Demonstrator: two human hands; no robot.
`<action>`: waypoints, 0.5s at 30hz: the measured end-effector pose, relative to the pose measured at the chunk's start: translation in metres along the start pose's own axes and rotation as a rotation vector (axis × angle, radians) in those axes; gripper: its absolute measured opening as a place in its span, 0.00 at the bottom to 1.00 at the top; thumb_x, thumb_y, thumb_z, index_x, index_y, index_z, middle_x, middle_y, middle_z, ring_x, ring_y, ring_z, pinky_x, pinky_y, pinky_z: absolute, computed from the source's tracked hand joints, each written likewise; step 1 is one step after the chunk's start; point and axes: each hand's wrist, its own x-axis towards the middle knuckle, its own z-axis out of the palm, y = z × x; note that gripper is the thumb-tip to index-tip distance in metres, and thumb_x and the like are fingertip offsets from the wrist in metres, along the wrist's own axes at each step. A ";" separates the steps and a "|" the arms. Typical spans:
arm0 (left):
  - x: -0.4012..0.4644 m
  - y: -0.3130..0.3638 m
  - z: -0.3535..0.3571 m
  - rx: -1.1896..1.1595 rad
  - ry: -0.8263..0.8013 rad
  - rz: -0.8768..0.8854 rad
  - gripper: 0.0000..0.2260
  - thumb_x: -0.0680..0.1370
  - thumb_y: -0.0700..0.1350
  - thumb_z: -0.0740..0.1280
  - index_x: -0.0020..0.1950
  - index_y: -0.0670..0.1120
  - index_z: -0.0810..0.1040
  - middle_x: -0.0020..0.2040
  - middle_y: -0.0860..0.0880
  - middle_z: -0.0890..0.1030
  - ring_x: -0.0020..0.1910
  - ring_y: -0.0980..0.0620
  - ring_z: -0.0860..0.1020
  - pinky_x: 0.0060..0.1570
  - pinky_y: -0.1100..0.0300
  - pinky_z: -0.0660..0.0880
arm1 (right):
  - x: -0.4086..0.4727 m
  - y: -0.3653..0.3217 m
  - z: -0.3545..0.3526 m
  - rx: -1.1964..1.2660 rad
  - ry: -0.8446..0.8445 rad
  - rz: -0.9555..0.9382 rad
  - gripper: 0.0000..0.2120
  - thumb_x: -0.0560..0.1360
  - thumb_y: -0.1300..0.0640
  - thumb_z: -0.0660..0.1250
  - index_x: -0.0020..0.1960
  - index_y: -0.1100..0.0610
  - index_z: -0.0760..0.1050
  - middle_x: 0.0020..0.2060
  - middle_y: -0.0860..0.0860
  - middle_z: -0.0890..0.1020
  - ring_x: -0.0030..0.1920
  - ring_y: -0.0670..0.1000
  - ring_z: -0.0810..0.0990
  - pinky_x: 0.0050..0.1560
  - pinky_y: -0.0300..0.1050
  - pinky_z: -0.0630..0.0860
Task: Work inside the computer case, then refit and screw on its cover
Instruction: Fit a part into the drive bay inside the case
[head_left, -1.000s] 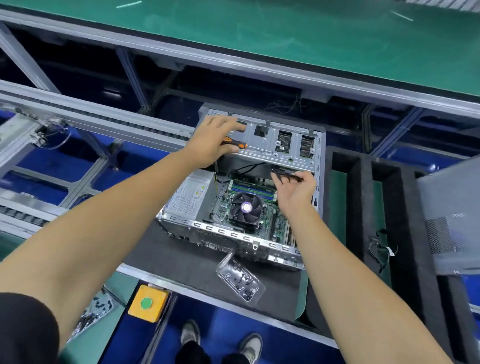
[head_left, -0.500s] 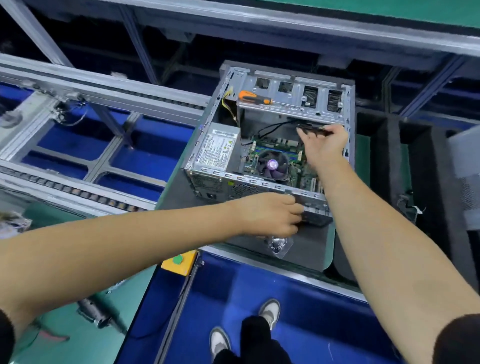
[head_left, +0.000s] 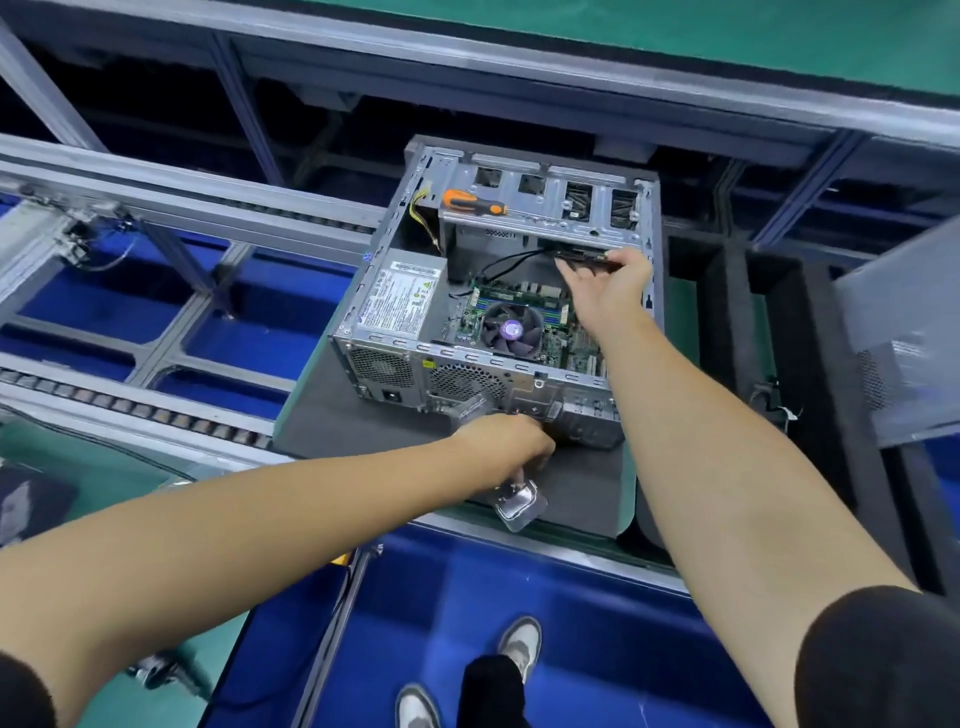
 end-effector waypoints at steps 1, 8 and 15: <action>0.002 -0.001 0.004 -0.005 -0.010 -0.003 0.12 0.74 0.35 0.67 0.54 0.47 0.79 0.54 0.46 0.81 0.49 0.44 0.82 0.40 0.59 0.70 | -0.001 0.000 0.000 -0.006 -0.003 0.003 0.16 0.78 0.66 0.53 0.65 0.58 0.66 0.76 0.62 0.65 0.72 0.65 0.69 0.71 0.69 0.68; 0.001 -0.011 0.010 -0.001 -0.005 0.031 0.09 0.73 0.49 0.56 0.48 0.50 0.74 0.52 0.47 0.81 0.47 0.48 0.80 0.35 0.60 0.65 | 0.001 0.001 -0.002 -0.050 0.034 -0.004 0.25 0.78 0.65 0.53 0.75 0.65 0.64 0.76 0.63 0.65 0.73 0.65 0.69 0.70 0.69 0.69; 0.000 -0.012 0.012 0.076 0.074 0.036 0.06 0.80 0.38 0.64 0.53 0.49 0.74 0.53 0.48 0.75 0.50 0.45 0.79 0.49 0.53 0.76 | -0.004 0.001 0.001 -0.075 0.071 -0.027 0.27 0.78 0.66 0.53 0.77 0.67 0.61 0.76 0.63 0.64 0.75 0.65 0.67 0.70 0.70 0.69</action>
